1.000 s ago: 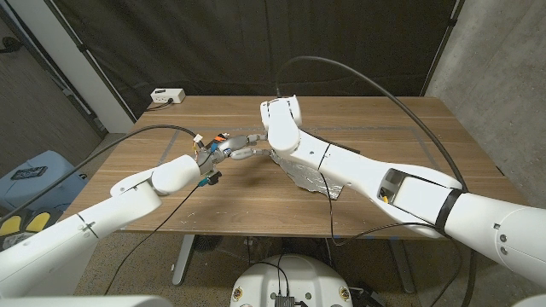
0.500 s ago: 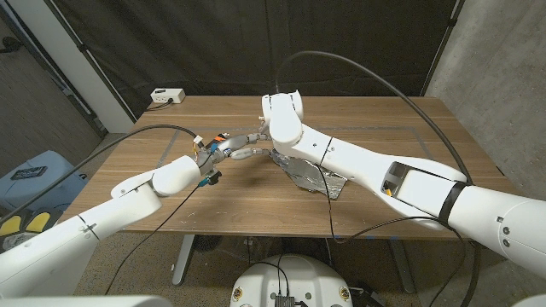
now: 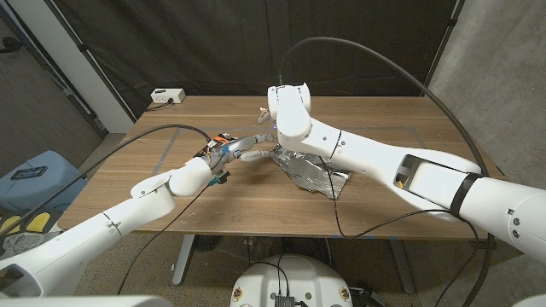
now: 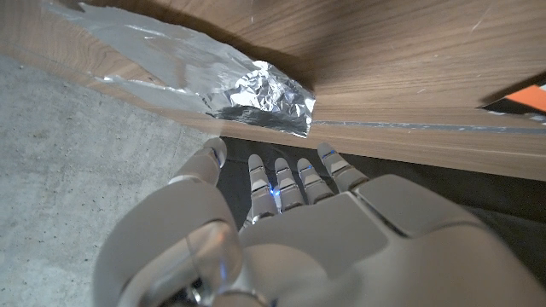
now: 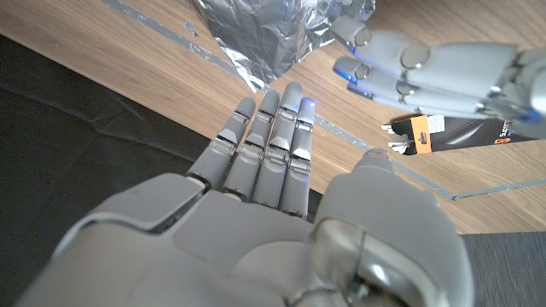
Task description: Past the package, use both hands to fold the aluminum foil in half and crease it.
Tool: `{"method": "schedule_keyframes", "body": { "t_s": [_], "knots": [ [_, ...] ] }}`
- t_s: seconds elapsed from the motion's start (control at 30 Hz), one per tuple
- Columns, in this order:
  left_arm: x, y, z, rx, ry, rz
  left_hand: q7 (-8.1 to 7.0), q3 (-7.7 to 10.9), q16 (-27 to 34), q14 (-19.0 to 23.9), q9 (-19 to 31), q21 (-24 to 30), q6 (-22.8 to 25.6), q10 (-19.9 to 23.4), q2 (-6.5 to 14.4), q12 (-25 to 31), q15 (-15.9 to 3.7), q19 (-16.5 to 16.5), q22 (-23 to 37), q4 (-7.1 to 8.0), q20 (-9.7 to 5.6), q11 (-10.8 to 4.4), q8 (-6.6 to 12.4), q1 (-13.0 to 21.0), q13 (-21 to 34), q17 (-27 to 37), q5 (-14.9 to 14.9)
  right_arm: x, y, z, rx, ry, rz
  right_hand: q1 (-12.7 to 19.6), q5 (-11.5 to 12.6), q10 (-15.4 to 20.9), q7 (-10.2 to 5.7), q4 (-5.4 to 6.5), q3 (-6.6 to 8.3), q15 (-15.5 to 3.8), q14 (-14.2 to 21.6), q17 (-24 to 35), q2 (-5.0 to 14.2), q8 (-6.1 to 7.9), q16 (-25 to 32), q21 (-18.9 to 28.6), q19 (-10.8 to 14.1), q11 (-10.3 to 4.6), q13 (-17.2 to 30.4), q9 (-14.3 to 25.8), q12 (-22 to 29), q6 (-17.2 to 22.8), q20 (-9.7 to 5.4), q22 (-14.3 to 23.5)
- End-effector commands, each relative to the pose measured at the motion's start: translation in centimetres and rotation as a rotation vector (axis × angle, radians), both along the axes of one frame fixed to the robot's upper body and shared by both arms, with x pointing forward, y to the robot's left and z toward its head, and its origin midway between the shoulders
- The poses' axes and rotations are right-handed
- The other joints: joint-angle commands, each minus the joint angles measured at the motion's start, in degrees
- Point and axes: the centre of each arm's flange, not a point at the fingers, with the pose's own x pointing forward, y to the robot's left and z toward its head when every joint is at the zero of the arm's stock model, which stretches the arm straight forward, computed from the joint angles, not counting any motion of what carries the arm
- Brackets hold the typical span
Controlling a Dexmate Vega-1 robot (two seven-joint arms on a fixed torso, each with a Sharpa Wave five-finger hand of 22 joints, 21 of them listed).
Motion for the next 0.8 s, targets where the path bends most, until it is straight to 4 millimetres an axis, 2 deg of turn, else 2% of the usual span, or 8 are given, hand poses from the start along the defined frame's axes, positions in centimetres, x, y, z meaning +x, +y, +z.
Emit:
{"method": "schedule_keyframes", "body": {
  "t_s": [0.03, 0.47, 0.8],
  "knots": [
    [3.3, -3.7, -1.4, 0.110, -0.044, -0.021, -0.05, 0.47, 0.13, 0.74, 0.08, -0.04, 0.56, 0.75, -0.41, 0.64, -0.10, 0.64, 0.11, 0.02, -0.14, -0.35, 0.37, 0.00, 0.16, 0.13, -0.04, -0.7, -1.5, 1.3, 0.030, -0.032, 0.022, 0.62, 0.34, 0.17, -0.52, -0.21, 0.39, -0.11, 0.31, 0.05, 0.41, 0.44, -0.36, -0.20, -0.11, 0.13, 0.21, -0.06, -0.09, 0.10, -0.31, 0.25],
    [5.5, -5.6, -2.7, 0.181, -0.031, -0.032, -0.15, 0.65, 0.17, 1.64, 0.09, -0.15, 1.66, 1.94, -0.57, 0.86, -0.35, 0.88, 0.11, -0.03, -0.29, -0.88, 0.45, -0.30, 0.20, 0.16, -0.11, -1.4, -3.6, 2.4, 0.076, -0.055, 0.042, 1.23, 0.64, -0.08, -0.93, -0.51, 0.53, -0.16, 0.33, -0.13, 0.51, 0.52, -0.56, -0.19, -0.09, 0.46, 0.25, -0.10, -0.22, 0.13, -0.39, 0.25],
    [5.7, -5.9, -2.6, 0.234, 0.010, -0.020, -0.25, 0.82, 0.12, 2.15, 0.10, -0.22, 2.05, 2.96, -0.67, 1.07, -0.64, 1.07, 0.11, -0.15, -0.44, -1.06, 0.35, -0.44, 0.23, 0.16, -0.14, -1.3, -5.2, 2.5, 0.098, -0.073, 0.043, 1.69, 0.86, -0.46, -1.35, -0.70, 0.74, -0.13, -0.05, -0.20, 0.79, 0.52, -0.83, -0.29, -0.35, 0.45, 0.41, -0.11, -0.31, 0.01, -0.51, 0.24]
  ]
}}
